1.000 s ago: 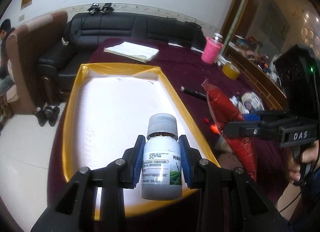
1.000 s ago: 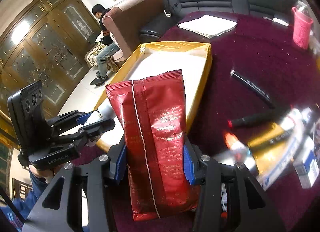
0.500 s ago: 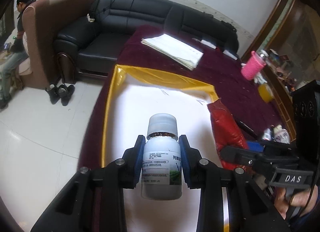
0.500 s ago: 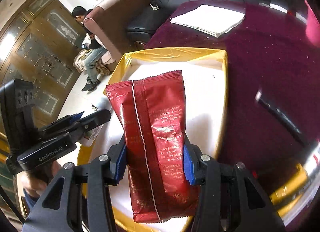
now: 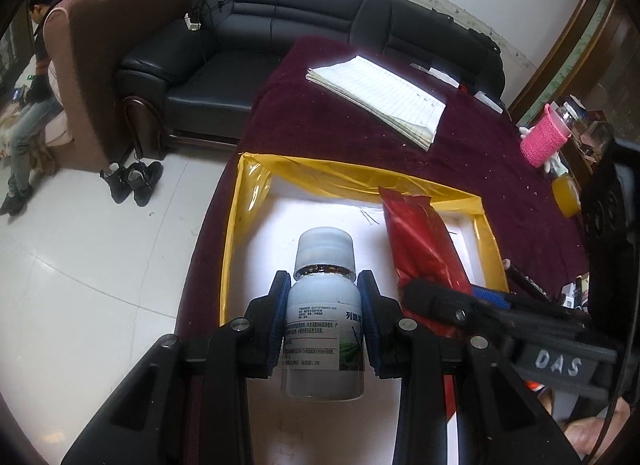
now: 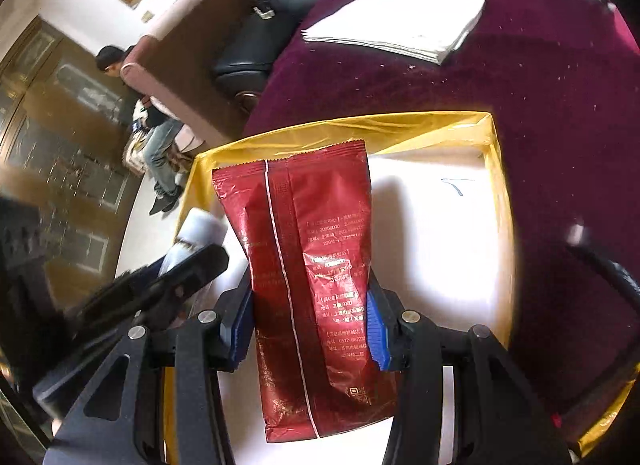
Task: Organize objects
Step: 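Carry the bottle and red bag into the yellow-rimmed tray and release both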
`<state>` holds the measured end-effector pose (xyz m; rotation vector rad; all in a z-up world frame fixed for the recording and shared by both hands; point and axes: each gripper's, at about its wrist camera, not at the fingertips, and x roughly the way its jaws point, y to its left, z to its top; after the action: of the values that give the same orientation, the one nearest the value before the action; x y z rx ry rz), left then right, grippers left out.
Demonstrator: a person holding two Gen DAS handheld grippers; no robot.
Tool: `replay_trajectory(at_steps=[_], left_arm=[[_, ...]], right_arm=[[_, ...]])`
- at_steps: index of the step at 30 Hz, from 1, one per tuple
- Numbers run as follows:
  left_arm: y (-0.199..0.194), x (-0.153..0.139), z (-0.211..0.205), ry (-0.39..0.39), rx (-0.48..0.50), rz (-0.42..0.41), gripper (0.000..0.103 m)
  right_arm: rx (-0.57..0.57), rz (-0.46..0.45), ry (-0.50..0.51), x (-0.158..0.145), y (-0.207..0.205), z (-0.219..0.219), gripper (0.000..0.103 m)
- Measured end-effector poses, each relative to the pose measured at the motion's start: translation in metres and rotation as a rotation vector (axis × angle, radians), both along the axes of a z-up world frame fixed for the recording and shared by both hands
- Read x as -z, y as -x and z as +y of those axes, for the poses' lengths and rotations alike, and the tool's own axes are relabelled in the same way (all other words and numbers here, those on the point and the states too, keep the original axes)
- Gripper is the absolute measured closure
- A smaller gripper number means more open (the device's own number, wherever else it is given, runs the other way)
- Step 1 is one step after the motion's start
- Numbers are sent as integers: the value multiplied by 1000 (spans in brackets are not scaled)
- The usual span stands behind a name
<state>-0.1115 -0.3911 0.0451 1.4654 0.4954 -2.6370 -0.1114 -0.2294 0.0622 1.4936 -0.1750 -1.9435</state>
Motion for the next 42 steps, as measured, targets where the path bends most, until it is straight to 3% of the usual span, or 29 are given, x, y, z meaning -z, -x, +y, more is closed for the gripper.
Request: replay_trajectory(at_steps=[22, 31, 42], left_arm=[[3, 10, -17, -109, -29, 28, 73], [-2, 8, -16, -130, -28, 31, 71], [-10, 3, -18, -138, -28, 28, 70]], right_arm=[[38, 7, -32, 8, 13, -13, 55], [24, 17, -59, 8, 12, -16, 46], [6, 55, -55, -3, 6, -9, 46]])
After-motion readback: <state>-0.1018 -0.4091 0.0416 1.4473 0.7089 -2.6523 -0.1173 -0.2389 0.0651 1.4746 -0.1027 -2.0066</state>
